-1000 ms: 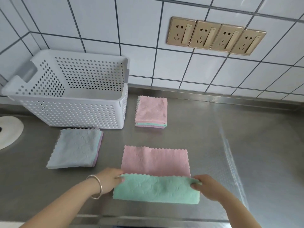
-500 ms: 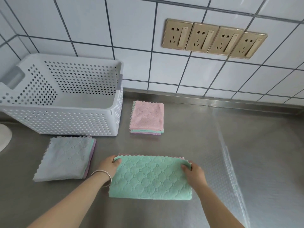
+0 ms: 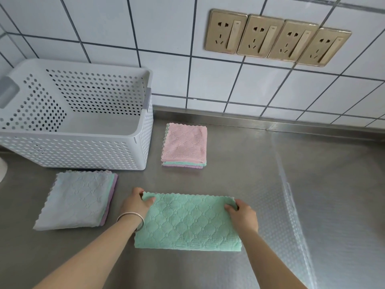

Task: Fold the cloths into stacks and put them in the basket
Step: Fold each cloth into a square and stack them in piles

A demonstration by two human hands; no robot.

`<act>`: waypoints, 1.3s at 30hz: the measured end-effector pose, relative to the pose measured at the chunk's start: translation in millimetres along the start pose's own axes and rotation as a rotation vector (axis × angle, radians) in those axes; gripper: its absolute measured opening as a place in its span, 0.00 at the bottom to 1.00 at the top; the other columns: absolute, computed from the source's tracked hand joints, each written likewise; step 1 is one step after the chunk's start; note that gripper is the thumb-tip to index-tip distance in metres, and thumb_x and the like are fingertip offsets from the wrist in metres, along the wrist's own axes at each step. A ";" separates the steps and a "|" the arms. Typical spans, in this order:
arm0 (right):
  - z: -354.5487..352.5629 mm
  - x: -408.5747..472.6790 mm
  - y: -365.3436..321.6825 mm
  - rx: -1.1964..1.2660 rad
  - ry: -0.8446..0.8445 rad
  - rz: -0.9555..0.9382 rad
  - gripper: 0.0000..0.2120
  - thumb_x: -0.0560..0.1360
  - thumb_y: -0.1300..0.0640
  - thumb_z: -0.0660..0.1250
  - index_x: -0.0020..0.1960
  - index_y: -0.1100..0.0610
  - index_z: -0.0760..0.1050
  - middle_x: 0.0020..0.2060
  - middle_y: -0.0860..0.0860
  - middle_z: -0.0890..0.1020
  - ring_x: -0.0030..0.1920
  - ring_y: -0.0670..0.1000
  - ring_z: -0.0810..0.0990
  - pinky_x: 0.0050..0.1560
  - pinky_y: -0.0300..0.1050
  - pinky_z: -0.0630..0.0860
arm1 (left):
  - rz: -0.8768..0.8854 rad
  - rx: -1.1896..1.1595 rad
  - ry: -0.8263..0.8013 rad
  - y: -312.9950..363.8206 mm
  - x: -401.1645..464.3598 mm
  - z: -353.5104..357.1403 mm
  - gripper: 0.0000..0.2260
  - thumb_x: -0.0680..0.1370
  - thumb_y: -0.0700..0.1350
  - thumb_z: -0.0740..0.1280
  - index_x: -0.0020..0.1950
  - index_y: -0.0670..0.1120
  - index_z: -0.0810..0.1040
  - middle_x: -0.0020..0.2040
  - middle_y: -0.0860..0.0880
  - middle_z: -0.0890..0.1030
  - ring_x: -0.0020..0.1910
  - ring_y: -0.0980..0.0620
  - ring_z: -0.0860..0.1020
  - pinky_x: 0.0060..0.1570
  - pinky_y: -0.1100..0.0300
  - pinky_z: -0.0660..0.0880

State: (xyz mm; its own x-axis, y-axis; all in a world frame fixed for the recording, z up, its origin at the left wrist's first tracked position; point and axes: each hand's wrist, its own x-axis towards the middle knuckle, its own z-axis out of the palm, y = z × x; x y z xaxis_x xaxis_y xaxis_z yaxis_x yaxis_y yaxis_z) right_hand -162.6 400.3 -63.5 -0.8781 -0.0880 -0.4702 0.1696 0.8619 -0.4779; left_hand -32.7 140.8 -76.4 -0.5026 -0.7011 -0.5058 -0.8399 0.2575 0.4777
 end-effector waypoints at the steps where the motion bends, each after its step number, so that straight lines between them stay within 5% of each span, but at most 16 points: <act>1: 0.4 -0.1 -1.2 -0.020 0.006 0.012 0.08 0.75 0.49 0.65 0.48 0.53 0.74 0.40 0.51 0.80 0.45 0.55 0.79 0.40 0.47 0.74 | -0.001 -0.007 0.011 1.0 0.7 1.3 0.16 0.72 0.51 0.69 0.54 0.44 0.71 0.47 0.42 0.79 0.49 0.40 0.78 0.48 0.53 0.73; 5: 0.1 -1.2 -7.8 -0.034 0.040 0.086 0.20 0.74 0.47 0.66 0.62 0.53 0.68 0.54 0.54 0.81 0.52 0.57 0.79 0.43 0.45 0.72 | 0.002 0.113 -0.016 3.1 5.2 2.0 0.17 0.73 0.53 0.68 0.55 0.43 0.74 0.51 0.42 0.81 0.51 0.41 0.78 0.47 0.55 0.72; 10: 0.0 3.5 -9.3 -0.069 -0.005 0.146 0.20 0.74 0.46 0.65 0.63 0.53 0.72 0.53 0.53 0.80 0.51 0.55 0.79 0.46 0.46 0.75 | 0.005 0.165 -0.037 2.0 6.0 1.2 0.14 0.74 0.54 0.65 0.37 0.45 0.68 0.44 0.40 0.80 0.46 0.41 0.78 0.40 0.57 0.67; 15: -0.2 4.3 -7.9 -0.087 0.007 0.157 0.18 0.75 0.46 0.63 0.63 0.52 0.73 0.52 0.53 0.81 0.51 0.54 0.79 0.44 0.45 0.74 | -0.020 0.210 -0.020 -1.1 5.6 -9.2 0.14 0.76 0.53 0.63 0.45 0.42 0.73 0.50 0.39 0.80 0.46 0.41 0.76 0.42 0.57 0.68; 20: -0.8 -1.0 -3.9 -0.105 0.012 0.154 0.20 0.74 0.40 0.62 0.59 0.53 0.73 0.50 0.52 0.80 0.47 0.53 0.78 0.41 0.44 0.71 | 0.038 0.199 0.198 5.0 -8.5 -7.7 0.15 0.73 0.52 0.68 0.52 0.43 0.73 0.51 0.40 0.79 0.48 0.39 0.77 0.43 0.54 0.72; 23: -3.3 -6.3 5.1 -0.152 0.002 0.136 0.20 0.75 0.38 0.56 0.43 0.54 0.74 0.44 0.52 0.78 0.39 0.51 0.76 0.36 0.42 0.70 | 0.370 0.281 0.366 3.0 -22.5 12.8 0.18 0.67 0.48 0.73 0.54 0.45 0.75 0.53 0.40 0.78 0.50 0.38 0.77 0.47 0.48 0.75; 25: -4.4 -14.4 12.4 -0.155 -0.018 0.134 0.21 0.76 0.39 0.54 0.32 0.52 0.70 0.39 0.52 0.76 0.35 0.50 0.74 0.34 0.42 0.68 | 0.631 0.471 0.285 4.6 -36.1 30.7 0.20 0.68 0.56 0.65 0.57 0.50 0.76 0.59 0.46 0.78 0.58 0.43 0.74 0.58 0.44 0.70; 28: -2.1 -29.3 20.4 -0.186 -0.071 0.122 0.18 0.73 0.40 0.56 0.30 0.49 0.70 0.41 0.52 0.79 0.40 0.52 0.78 0.39 0.44 0.72 | 0.863 0.728 0.082 1.6 -49.1 57.4 0.28 0.70 0.65 0.56 0.66 0.54 0.71 0.70 0.51 0.71 0.71 0.46 0.61 0.68 0.41 0.52; 32: 6.1 -48.2 24.2 -0.179 -0.166 0.111 0.13 0.67 0.44 0.62 0.42 0.53 0.76 0.46 0.51 0.78 0.48 0.52 0.77 0.43 0.44 0.73 | 0.852 0.816 -0.057 -2.0 -51.8 71.0 0.33 0.68 0.69 0.54 0.71 0.57 0.64 0.77 0.50 0.53 0.74 0.43 0.52 0.68 0.38 0.49; 34: 6.8 -55.6 23.1 -0.127 -0.160 0.109 0.06 0.66 0.50 0.62 0.39 0.52 0.73 0.44 0.51 0.76 0.45 0.51 0.76 0.38 0.42 0.71 | 0.812 0.826 -0.137 0.7 -52.7 69.3 0.34 0.67 0.70 0.55 0.70 0.57 0.64 0.77 0.49 0.52 0.74 0.43 0.52 0.67 0.39 0.49; 36: 6.7 -62.2 19.8 -0.062 -0.117 0.096 0.04 0.68 0.55 0.62 0.36 0.51 0.68 0.39 0.50 0.75 0.38 0.49 0.74 0.31 0.39 0.67 | 0.788 0.757 -0.144 6.3 -56.5 65.0 0.33 0.68 0.69 0.55 0.71 0.59 0.62 0.77 0.50 0.55 0.76 0.44 0.45 0.68 0.40 0.46; 39: 8.4 -72.7 9.0 -0.039 0.039 0.010 0.04 0.70 0.58 0.63 0.43 0.53 0.68 0.38 0.49 0.76 0.40 0.52 0.75 0.32 0.41 0.67 | 0.741 0.603 -0.142 26.8 -66.5 56.9 0.31 0.74 0.62 0.57 0.75 0.59 0.49 0.77 0.53 0.42 0.76 0.48 0.37 0.73 0.44 0.38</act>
State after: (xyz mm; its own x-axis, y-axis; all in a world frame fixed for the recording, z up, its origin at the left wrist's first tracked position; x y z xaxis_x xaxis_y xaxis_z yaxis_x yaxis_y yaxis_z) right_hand -93.5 410.3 -39.8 -0.8936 -0.0605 -0.4449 0.1612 0.8815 -0.4437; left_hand -33.4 232.2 -70.8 -0.9340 -0.1466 -0.3258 -0.2438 0.9282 0.2812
